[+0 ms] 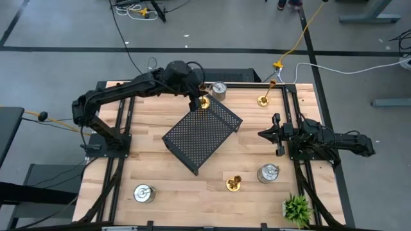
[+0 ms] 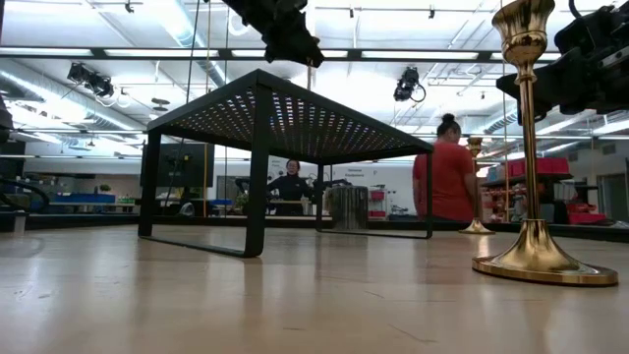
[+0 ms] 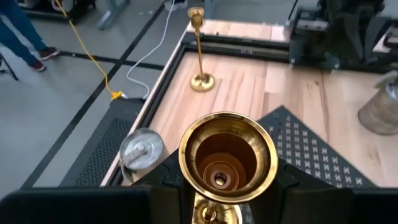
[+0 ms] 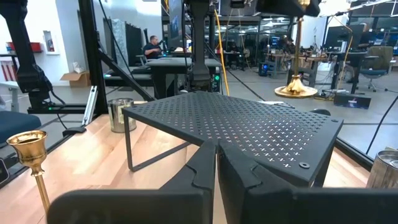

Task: Pick & Place candle stick holders
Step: Put the top left gold candle holder on the shelf

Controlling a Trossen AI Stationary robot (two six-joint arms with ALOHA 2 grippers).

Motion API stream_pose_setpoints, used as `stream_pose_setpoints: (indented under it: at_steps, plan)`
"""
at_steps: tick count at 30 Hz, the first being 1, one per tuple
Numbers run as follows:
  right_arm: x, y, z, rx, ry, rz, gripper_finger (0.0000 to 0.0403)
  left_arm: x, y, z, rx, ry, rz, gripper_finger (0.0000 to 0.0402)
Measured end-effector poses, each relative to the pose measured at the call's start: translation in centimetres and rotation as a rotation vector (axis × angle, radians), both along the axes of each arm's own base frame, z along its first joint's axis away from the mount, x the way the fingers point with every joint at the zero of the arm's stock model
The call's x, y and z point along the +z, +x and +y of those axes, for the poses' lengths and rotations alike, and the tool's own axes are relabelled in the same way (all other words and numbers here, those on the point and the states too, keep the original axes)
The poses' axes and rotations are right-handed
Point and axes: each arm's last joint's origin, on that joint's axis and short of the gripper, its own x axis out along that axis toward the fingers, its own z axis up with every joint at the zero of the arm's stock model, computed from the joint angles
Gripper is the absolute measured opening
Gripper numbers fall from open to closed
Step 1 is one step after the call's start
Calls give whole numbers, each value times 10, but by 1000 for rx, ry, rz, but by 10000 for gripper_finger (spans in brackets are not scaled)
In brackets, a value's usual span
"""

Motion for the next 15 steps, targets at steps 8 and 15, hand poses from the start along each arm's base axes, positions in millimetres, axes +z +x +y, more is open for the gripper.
stream_pose_setpoints:
  at_steps: [8, 15]
  plan:
    - [0, 0, 0, 0, 0, 0, 23, 3, 6, 4, 8, 6, -69, 116]
    - [0, 0, 0, 0, 0, 0, 23, -11, 15, 10, 16, -12, -33, 116]
